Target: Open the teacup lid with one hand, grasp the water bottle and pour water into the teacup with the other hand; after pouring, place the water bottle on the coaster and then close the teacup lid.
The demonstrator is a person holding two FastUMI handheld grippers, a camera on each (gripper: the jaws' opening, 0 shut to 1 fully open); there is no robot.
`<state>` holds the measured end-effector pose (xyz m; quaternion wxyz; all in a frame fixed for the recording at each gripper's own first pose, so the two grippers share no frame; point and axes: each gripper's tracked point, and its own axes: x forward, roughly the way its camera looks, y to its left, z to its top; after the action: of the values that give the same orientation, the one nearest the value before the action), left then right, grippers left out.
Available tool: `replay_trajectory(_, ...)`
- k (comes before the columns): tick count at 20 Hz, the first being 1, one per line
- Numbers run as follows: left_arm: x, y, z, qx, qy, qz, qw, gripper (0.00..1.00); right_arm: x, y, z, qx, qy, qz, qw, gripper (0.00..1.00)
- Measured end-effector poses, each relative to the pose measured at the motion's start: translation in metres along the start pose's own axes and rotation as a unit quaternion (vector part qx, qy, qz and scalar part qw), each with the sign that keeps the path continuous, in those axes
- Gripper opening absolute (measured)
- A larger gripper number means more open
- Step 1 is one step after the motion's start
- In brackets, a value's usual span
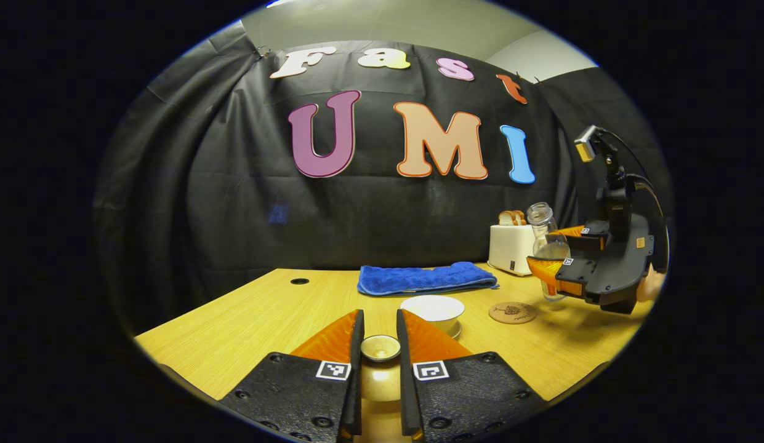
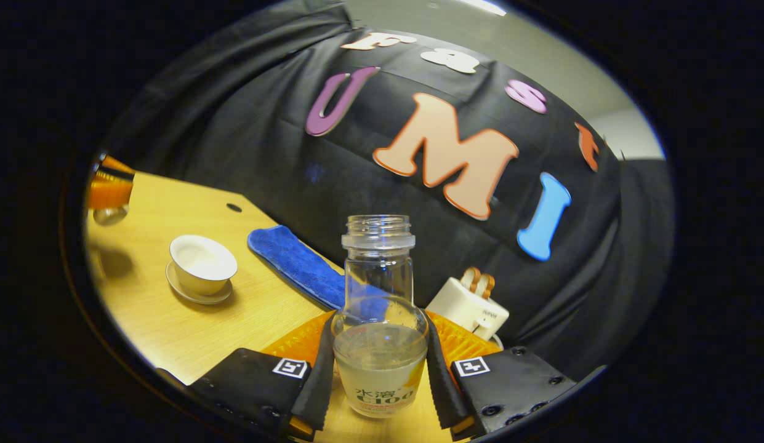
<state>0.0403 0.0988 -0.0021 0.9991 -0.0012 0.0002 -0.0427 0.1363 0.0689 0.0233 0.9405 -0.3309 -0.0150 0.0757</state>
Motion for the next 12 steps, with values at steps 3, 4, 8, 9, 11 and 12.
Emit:
replay_trajectory(3,-0.002,0.013,0.0,0.0,0.0,0.004,1.0,0.22,0.012,0.037,0.011,-0.104,0.0,0.035,0.994,0.7)
replay_trajectory(4,-0.002,0.017,0.001,-0.001,-0.001,0.008,1.0,0.22,0.017,0.048,0.01,-0.141,0.004,0.044,0.989,0.7)
replay_trajectory(8,-0.004,0.021,-0.001,0.0,0.0,0.011,1.0,0.22,0.026,0.077,0.001,-0.255,0.008,0.058,0.965,0.7)
replay_trajectory(9,-0.003,0.021,0.0,0.0,0.0,0.01,1.0,0.22,0.031,0.084,0.001,-0.274,0.008,0.062,0.96,0.71)
replay_trajectory(11,-0.003,0.02,0.0,0.0,0.0,0.007,1.0,0.22,0.034,0.093,0.0,-0.313,0.008,0.068,0.947,0.71)
replay_trajectory(12,-0.002,0.02,0.0,0.0,0.001,0.006,1.0,0.22,0.036,0.096,0.001,-0.331,0.007,0.069,0.941,0.71)
